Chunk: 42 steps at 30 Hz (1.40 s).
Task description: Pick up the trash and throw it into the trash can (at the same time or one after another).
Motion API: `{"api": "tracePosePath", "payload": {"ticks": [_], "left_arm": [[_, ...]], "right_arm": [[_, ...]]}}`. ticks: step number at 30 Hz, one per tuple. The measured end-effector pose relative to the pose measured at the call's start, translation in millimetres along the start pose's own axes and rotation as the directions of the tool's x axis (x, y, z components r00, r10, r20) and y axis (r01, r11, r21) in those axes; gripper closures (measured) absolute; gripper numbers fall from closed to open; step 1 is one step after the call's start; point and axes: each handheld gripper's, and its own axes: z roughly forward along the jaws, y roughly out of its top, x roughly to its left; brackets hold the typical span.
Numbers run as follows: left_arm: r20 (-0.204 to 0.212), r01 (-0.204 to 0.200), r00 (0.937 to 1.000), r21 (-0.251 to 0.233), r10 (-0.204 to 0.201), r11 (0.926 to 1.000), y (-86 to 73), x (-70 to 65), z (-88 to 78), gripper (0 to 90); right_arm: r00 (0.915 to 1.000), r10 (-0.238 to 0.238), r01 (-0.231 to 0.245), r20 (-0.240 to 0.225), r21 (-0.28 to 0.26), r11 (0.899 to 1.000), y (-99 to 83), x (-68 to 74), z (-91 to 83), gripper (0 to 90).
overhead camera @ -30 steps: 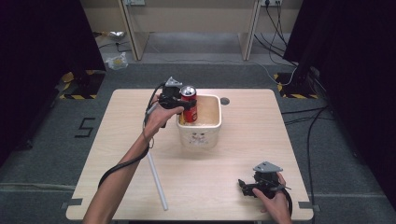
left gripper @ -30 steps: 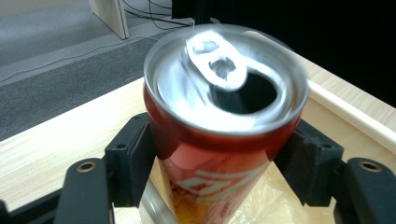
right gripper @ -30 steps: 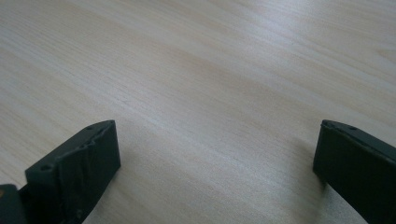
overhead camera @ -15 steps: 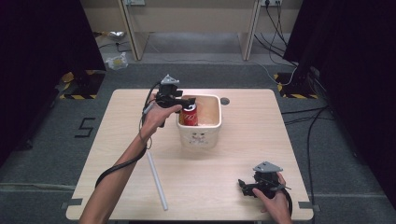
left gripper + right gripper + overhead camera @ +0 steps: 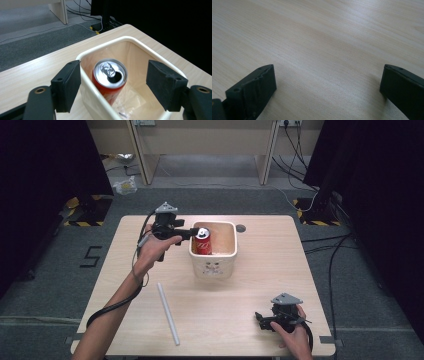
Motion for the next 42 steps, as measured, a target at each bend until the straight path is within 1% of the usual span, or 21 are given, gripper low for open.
{"api": "tracePosePath", "payload": {"ticks": [2, 6, 10, 13, 16, 20, 23, 26, 32, 35, 38, 42], "left_arm": [[-0.001, 0.001, 1.0000, -0.002, -0.001, 1.0000, -2.9, -0.3, -7.4, 27.0], [0.006, 0.002, 1.0000, -0.021, -0.002, 0.9998, -9.2, -2.0, -21.8, 27.0], [0.004, -0.006, 1.0000, -0.026, 0.006, 0.9996, -17.2, -6.4, -34.3, 27.0], [0.007, -0.013, 0.9999, -0.016, 0.013, 0.9998, -24.8, -9.1, -43.0, 26.9], [0.008, -0.005, 1.0000, -0.008, 0.005, 1.0000, -34.4, -10.1, -50.8, 26.7], [0.007, -0.007, 1.0000, -0.006, 0.007, 1.0000, -47.1, -10.7, -59.2, 26.7], [0.002, -0.001, 1.0000, -0.009, 0.001, 1.0000, -55.6, -9.9, -64.1, 26.7], [-0.008, -0.004, 1.0000, -0.011, 0.004, 0.9999, -63.3, -10.2, -68.2, 26.7], [-0.021, -0.017, 0.9996, -0.008, 0.017, 0.9998, -78.8, -15.5, -72.0, 26.5], [-0.015, -0.018, 0.9997, -0.001, 0.018, 0.9998, -87.7, -19.0, -72.4, 26.4], [0.017, 0.002, 0.9999, -0.001, -0.002, 1.0000, -98.3, -22.1, -73.3, 26.3], [0.022, 0.017, 0.9996, 0.000, -0.017, 0.9999, -112.5, -25.6, -74.4, 26.3]], "right_arm": [[1.0000, -0.001, 0.001, 0.001, 0.001, 1.000, 0.0, -0.1, 0.0, 0.7], [1.0000, -0.001, 0.001, 0.001, 0.001, 1.000, 0.0, -0.1, 0.0, 0.7], [1.0000, -0.002, 0.002, 0.001, 0.001, 1.000, 0.0, -0.1, 0.0, 0.7], [1.0000, -0.002, 0.002, 0.001, 0.001, 1.000, 0.0, -0.1, 0.0, 0.7], [1.0000, -0.001, 0.001, 0.002, 0.001, 1.000, 0.0, 0.0, 0.0, 0.8], [1.0000, -0.001, 0.001, 0.002, 0.001, 1.000, 0.0, 0.0, 0.0, 0.7], [1.0000, -0.002, 0.002, 0.002, 0.002, 1.000, 0.0, 0.0, -0.1, 0.7], [1.0000, -0.002, 0.002, 0.002, 0.002, 1.000, 0.0, 0.0, -0.1, 0.7], [1.0000, 0.000, 0.000, 0.002, 0.003, 1.000, 0.0, 0.1, -0.1, 0.7], [1.0000, 0.000, 0.000, 0.002, 0.003, 1.000, 0.0, 0.1, -0.1, 0.7], [1.0000, 0.000, 0.000, 0.002, 0.003, 1.000, 0.0, 0.1, -0.1, 0.7], [1.0000, -0.002, 0.002, 0.003, 0.002, 1.000, 0.0, 0.1, 0.0, 0.8]]}}
